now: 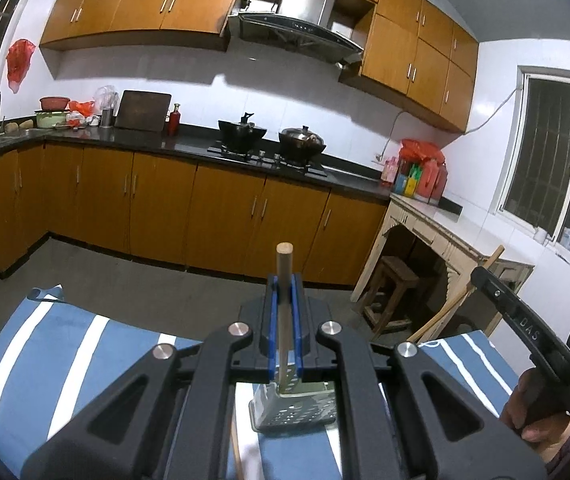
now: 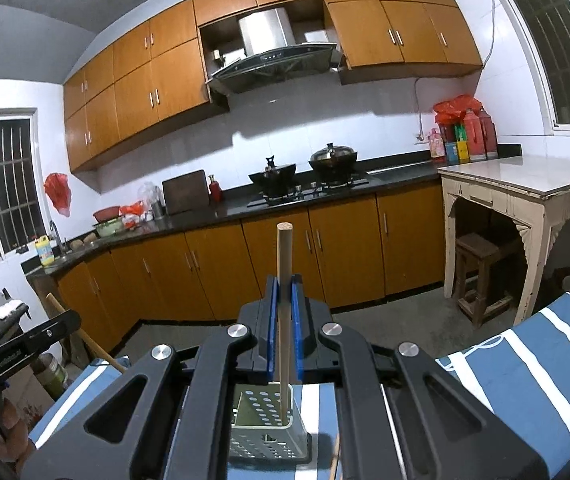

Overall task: Organize utensils
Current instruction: 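Open the left tool to drop its chopstick into the holder while the right tool releases its chopstick, then lower the left tool onto another chopstick and close it while the right tool grasps one too, then lift the left tool's chopstick upright over the green holder while the right tool carries its chopstick there, then open the left tool to drop its chopstick into the holder while the right tool releases its chopstick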

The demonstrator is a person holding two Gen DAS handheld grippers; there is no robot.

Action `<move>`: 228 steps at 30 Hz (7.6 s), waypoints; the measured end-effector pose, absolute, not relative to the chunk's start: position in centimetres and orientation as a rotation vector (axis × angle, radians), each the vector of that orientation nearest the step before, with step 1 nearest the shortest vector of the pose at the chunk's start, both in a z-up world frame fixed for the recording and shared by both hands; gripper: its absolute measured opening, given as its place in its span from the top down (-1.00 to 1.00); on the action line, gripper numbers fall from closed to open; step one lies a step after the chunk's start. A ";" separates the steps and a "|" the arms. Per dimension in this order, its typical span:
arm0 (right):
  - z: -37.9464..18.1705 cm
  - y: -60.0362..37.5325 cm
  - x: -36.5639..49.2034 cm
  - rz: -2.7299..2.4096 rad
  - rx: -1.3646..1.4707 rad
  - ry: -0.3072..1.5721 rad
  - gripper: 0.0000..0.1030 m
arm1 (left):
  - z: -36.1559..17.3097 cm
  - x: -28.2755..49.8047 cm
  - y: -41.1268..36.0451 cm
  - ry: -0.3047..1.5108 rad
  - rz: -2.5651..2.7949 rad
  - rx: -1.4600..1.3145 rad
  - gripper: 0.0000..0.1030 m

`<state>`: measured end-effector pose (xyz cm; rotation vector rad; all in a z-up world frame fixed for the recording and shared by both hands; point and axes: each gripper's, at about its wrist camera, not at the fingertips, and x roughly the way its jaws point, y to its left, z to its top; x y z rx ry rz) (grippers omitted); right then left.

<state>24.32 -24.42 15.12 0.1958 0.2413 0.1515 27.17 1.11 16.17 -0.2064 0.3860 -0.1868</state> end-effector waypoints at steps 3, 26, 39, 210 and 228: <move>14.9 -24.0 24.6 0.149 0.170 0.249 0.85 | 16.0 27.5 0.5 0.391 -0.180 -0.182 0.85; 15.1 -25.4 21.2 0.149 0.183 0.259 0.21 | 16.5 25.2 1.1 0.379 -0.157 -0.194 0.24; 6.1 -29.8 17.3 0.044 0.200 0.463 0.21 | 9.4 19.8 6.1 0.469 -0.017 -0.155 0.13; 15.8 -24.9 21.9 0.169 0.246 0.115 0.85 | 20.6 24.7 -1.0 0.063 -0.100 -0.230 0.86; 12.6 -23.9 23.6 0.186 0.240 0.238 0.83 | 16.8 28.5 -1.3 0.160 -0.085 -0.222 0.53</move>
